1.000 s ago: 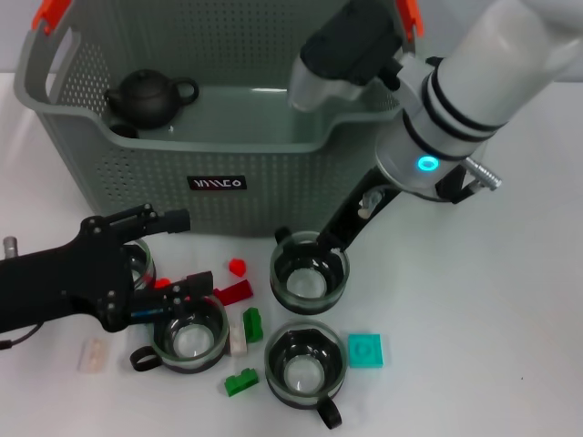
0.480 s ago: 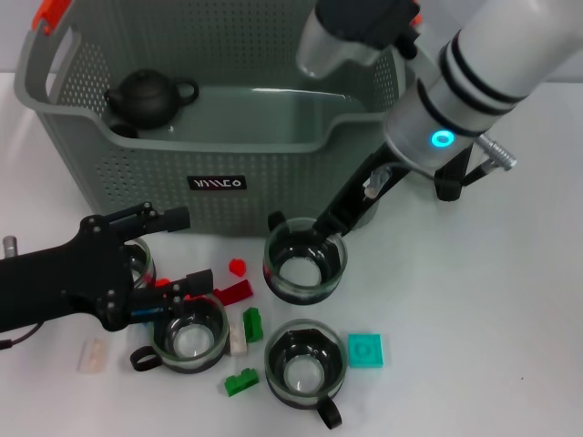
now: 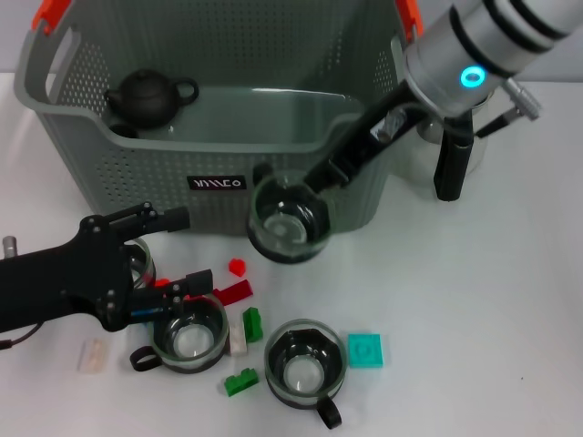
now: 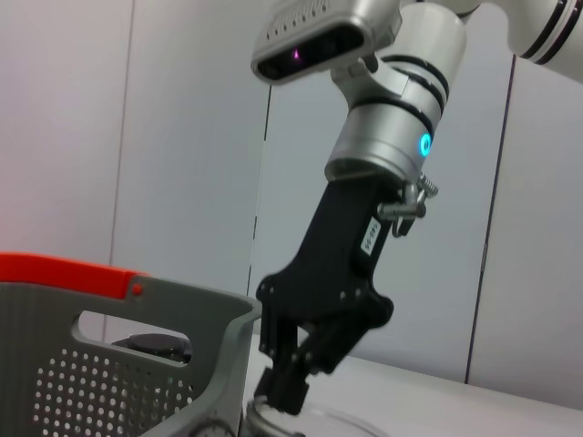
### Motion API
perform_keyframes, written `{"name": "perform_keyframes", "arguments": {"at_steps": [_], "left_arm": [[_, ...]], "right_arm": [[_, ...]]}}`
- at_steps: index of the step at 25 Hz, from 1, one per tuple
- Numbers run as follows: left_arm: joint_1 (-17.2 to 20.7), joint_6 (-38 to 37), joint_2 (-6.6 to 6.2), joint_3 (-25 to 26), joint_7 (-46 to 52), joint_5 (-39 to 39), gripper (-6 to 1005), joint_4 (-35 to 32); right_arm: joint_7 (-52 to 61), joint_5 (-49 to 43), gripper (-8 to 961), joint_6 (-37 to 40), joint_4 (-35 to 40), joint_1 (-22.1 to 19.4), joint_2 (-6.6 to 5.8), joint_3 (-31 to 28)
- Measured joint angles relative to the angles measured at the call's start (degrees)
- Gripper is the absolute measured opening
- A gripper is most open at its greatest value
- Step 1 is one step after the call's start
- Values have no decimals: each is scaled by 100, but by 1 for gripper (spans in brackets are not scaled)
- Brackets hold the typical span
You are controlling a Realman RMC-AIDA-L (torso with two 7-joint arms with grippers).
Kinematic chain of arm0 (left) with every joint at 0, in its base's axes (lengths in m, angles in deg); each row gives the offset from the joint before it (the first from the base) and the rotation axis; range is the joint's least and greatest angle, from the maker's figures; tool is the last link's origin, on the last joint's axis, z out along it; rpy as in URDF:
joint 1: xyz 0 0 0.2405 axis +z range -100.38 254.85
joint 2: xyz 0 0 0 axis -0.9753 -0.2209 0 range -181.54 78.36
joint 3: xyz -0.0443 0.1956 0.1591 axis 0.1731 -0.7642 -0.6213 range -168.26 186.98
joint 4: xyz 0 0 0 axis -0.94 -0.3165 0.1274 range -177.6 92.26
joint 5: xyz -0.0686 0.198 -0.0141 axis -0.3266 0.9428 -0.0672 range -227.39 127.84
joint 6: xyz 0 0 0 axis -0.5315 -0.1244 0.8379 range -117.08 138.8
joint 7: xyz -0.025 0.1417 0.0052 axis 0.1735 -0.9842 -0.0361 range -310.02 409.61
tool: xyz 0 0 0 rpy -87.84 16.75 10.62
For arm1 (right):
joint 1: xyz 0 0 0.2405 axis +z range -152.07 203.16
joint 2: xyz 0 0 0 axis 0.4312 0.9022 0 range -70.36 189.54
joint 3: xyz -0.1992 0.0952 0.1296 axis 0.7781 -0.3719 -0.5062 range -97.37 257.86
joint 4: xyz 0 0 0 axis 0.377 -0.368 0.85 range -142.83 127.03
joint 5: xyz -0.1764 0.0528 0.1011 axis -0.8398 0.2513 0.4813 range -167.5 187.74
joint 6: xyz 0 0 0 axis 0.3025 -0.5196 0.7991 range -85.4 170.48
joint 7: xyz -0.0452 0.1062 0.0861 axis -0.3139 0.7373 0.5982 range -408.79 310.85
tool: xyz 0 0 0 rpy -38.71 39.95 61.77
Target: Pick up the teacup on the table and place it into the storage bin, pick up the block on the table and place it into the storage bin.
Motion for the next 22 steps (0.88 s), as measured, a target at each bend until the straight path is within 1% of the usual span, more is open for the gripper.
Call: {"name": "perform_keyframes", "arguments": {"at_steps": [10, 12, 13, 15, 22], "left_arm": [[-9, 0, 0, 0, -4, 0, 828, 6], [-9, 0, 0, 0, -5, 0, 828, 8], [-9, 1, 0, 0, -5, 0, 828, 8], [-9, 1, 0, 0, -5, 0, 828, 9], [-11, 1, 0, 0, -33, 0, 828, 9]], "right_arm": [[-191, 24, 48, 55, 353, 222, 0, -787], [-226, 18, 48, -56, 408, 270, 1, -956], [-249, 13, 48, -229, 466, 302, 0, -1058], [-262, 12, 49, -338, 496, 314, 1, -1079], [-328, -2, 47, -1186, 524, 410, 27, -1099]]}}
